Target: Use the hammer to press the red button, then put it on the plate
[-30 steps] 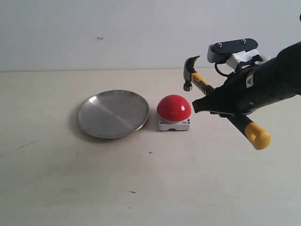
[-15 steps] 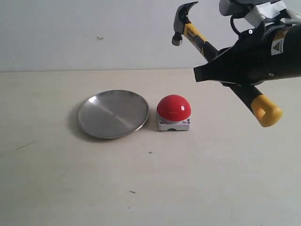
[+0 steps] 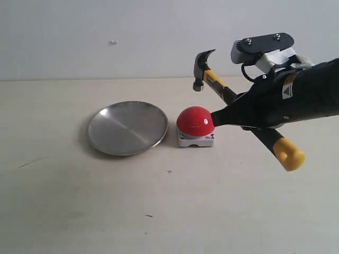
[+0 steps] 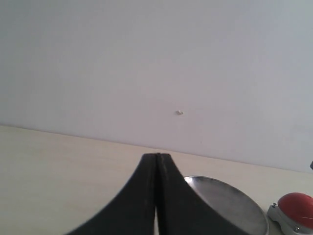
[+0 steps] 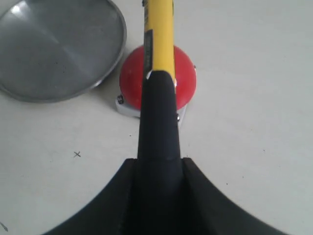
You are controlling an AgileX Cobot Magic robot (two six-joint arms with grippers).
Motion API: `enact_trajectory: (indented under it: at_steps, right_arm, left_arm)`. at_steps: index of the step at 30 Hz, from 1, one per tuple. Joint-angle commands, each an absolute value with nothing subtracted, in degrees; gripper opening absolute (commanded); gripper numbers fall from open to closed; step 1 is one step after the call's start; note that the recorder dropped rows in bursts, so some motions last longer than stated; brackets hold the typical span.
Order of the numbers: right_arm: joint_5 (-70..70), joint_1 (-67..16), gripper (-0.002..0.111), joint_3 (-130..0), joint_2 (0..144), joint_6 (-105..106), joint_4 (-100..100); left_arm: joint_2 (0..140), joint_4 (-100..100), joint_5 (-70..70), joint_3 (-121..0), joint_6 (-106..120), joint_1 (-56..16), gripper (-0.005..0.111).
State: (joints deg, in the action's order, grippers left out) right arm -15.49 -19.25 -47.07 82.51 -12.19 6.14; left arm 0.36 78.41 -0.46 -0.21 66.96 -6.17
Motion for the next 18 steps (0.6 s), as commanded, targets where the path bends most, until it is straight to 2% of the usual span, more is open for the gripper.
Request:
enact_trajectory:
  at_steps: [1, 7, 18]
  right_arm:
    - [-8.81, -19.28, 0.0, -48.69, 78.69, -12.03, 6.19]
    - [-9.65, -19.28, 0.0, -49.54, 76.06, -12.03, 6.19]
    - [-10.28, -19.28, 0.0, -49.22, 82.76, -12.03, 6.09]
  left_arm:
    - [0.0, 78.69, -0.43, 0.0, 67.06, -6.28, 0.0]
    - [0.0, 78.69, -0.43, 0.0, 67.06, -6.28, 0.0]
    - [0.0, 78.69, -0.43, 0.0, 67.06, -6.28, 0.0]
